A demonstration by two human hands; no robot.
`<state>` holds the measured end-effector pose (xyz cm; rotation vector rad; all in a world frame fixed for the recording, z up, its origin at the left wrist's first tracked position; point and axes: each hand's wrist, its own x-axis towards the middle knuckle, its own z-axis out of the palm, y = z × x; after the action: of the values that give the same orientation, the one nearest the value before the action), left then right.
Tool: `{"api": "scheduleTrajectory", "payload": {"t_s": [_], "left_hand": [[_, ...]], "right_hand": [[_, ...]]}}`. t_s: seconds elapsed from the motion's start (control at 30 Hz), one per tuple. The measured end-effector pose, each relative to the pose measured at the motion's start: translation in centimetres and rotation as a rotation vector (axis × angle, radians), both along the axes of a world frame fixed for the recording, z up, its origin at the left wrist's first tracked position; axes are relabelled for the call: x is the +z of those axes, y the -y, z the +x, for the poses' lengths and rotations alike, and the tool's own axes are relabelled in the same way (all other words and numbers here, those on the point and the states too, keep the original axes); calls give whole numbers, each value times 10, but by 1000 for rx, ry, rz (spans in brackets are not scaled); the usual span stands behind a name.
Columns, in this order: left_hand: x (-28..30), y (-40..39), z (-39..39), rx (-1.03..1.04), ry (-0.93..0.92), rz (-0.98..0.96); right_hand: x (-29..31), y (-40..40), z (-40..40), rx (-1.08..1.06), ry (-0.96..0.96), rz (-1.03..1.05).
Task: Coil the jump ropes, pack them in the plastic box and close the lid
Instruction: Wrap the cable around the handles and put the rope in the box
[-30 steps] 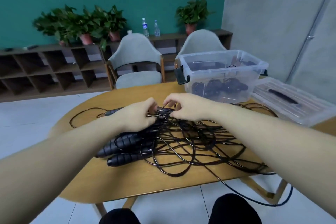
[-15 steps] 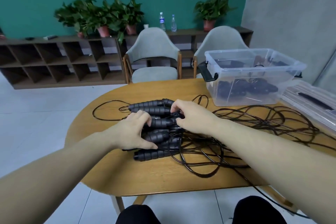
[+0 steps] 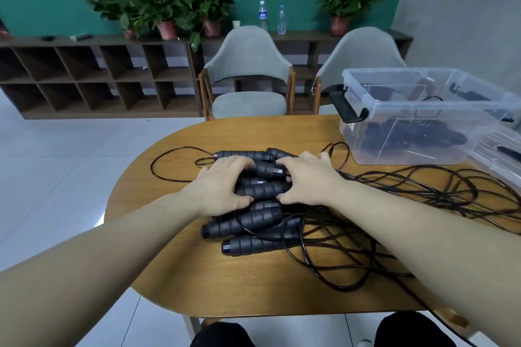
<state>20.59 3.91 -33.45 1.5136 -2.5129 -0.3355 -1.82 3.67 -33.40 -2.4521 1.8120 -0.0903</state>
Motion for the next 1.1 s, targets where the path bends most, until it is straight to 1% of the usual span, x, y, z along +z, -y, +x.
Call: {"api": "scheduleTrajectory", "payload": {"t_s": [0.1,0.2,0.27,0.37,0.43,0.47,0.5,0.53,0.6,0.63,0.8,0.97,1.1], "left_hand": [[1,3,-7,-7,14,9],[2,5,-14,-35,104,-35],[3,6,-21,-38,157,-71],[4,8,-32,-40,265,-103],[4,9,-37,-37,319,-92],[4,10,-39,-28,325,-86],[4,10,-40,-13,319,-86],[5,10,-41,2,305,-88],[6,8,-42,26,259,-106],[7,7,-42,30,237,-127],[20,2,-44,25,176,-225],[35,-5,-53,5,85,-229],[47,-7,-60,-3,23,-270]], "right_hand": [[-2,2,-4,19,-22,-13],[4,1,-6,54,-5,-27],[6,-1,-6,60,45,-32],[8,-1,-9,33,304,35],[10,-3,-12,43,467,173],[10,-4,-15,54,511,248],[10,-5,-17,68,515,297],[8,-7,-20,84,478,308],[6,-11,-23,111,358,253],[7,-12,-24,120,331,224],[21,-17,-41,136,436,166],[46,-20,-53,179,499,88],[58,-21,-59,172,597,88]]}}
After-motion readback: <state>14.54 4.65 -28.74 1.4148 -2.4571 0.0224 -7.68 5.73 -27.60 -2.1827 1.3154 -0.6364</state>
